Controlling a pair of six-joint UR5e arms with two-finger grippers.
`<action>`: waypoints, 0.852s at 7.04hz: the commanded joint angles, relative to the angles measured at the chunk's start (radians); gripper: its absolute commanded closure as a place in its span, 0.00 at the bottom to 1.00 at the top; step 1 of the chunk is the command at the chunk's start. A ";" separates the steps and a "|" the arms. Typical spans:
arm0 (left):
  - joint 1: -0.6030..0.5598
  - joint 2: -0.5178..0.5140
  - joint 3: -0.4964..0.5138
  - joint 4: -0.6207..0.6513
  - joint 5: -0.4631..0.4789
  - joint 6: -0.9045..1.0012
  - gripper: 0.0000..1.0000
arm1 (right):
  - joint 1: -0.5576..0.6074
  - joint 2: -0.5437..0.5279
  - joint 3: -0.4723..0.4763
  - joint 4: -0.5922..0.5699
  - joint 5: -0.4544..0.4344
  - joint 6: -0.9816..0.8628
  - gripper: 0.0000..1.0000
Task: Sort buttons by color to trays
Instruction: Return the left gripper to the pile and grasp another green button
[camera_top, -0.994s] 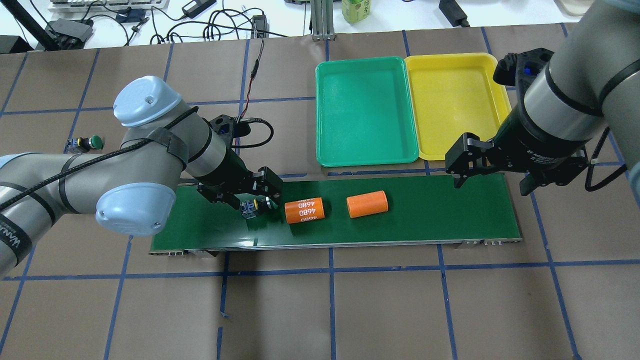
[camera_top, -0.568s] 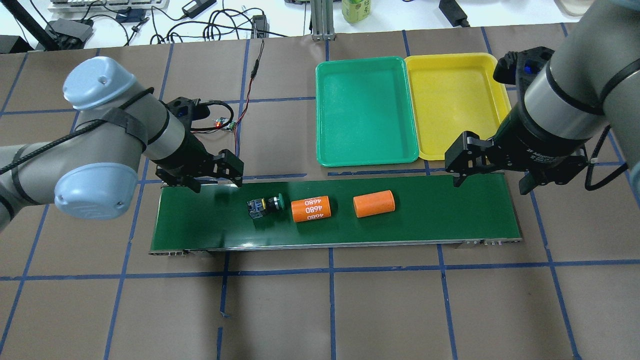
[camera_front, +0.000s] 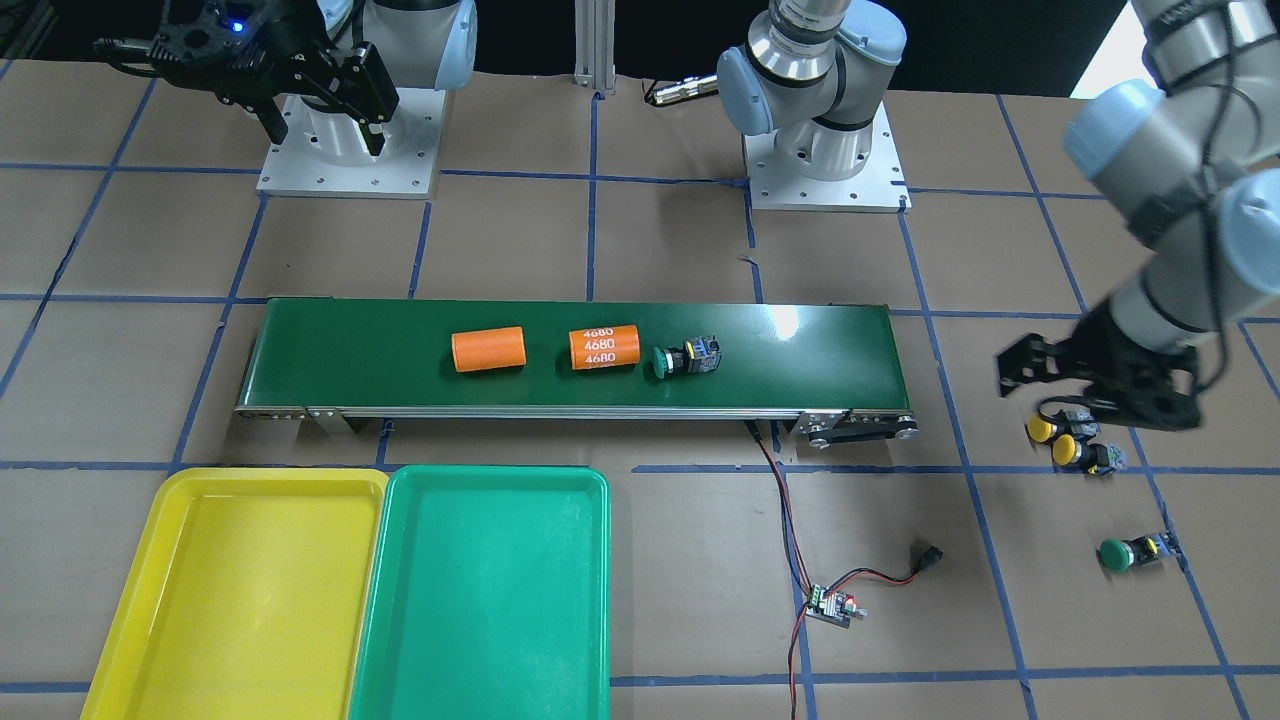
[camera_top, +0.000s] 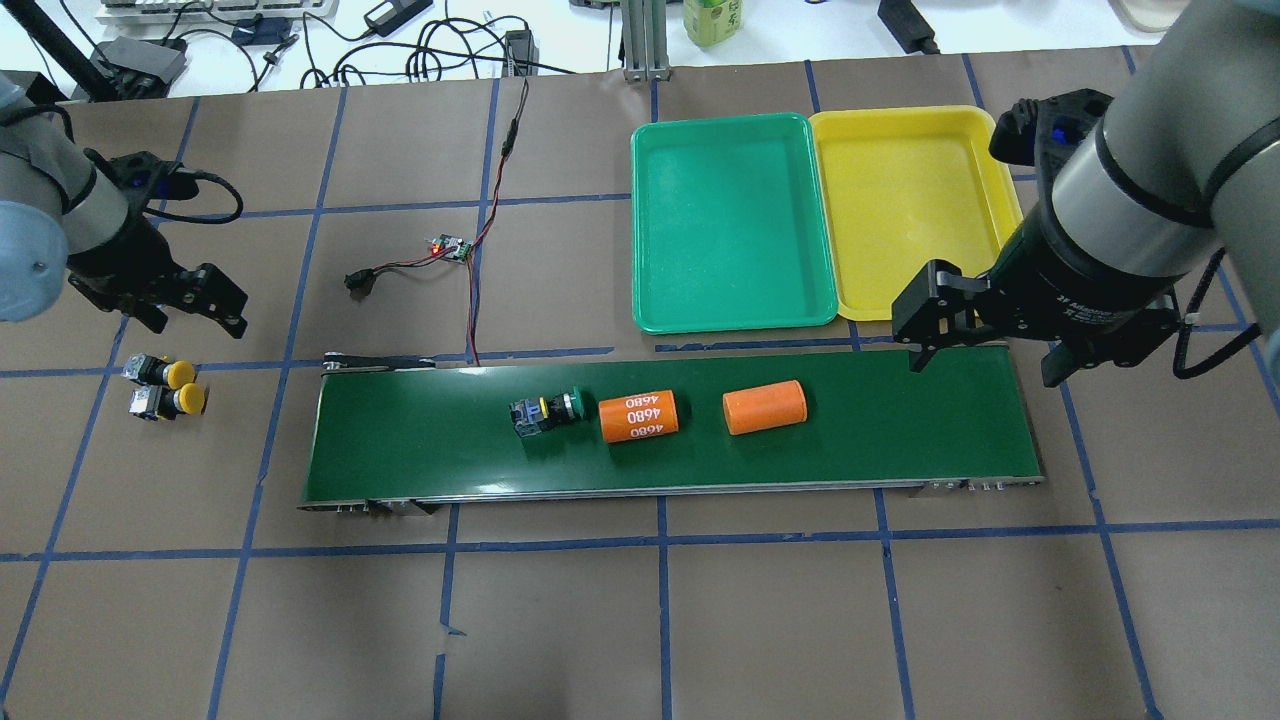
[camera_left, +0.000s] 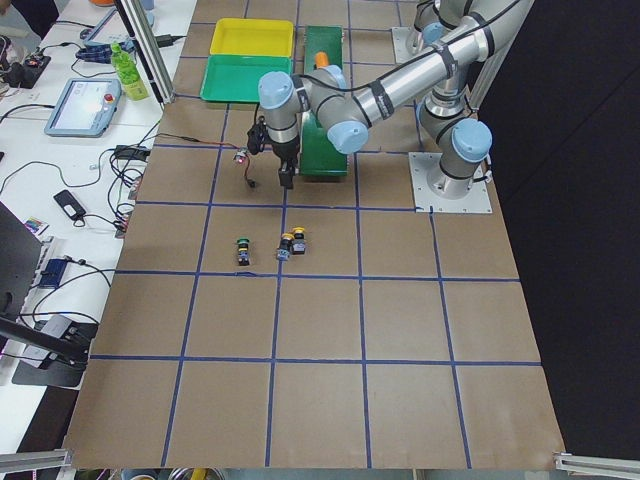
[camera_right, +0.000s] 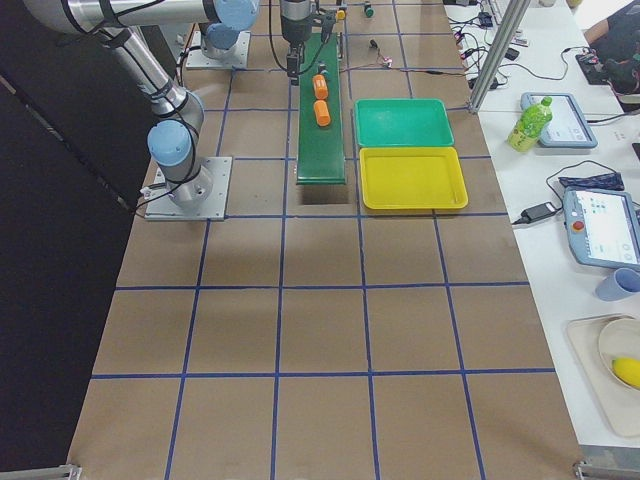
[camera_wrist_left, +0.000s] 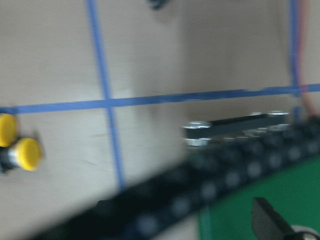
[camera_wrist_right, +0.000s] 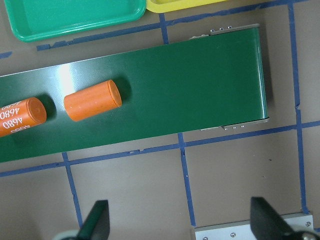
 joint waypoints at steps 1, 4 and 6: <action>0.047 -0.203 0.239 0.004 0.029 0.288 0.00 | -0.001 0.001 -0.001 0.000 -0.001 0.001 0.00; 0.100 -0.371 0.295 0.189 0.027 0.658 0.00 | -0.001 -0.001 0.007 0.000 -0.007 0.002 0.00; 0.100 -0.394 0.300 0.200 0.023 0.667 0.00 | -0.004 -0.008 -0.005 0.000 -0.007 0.002 0.00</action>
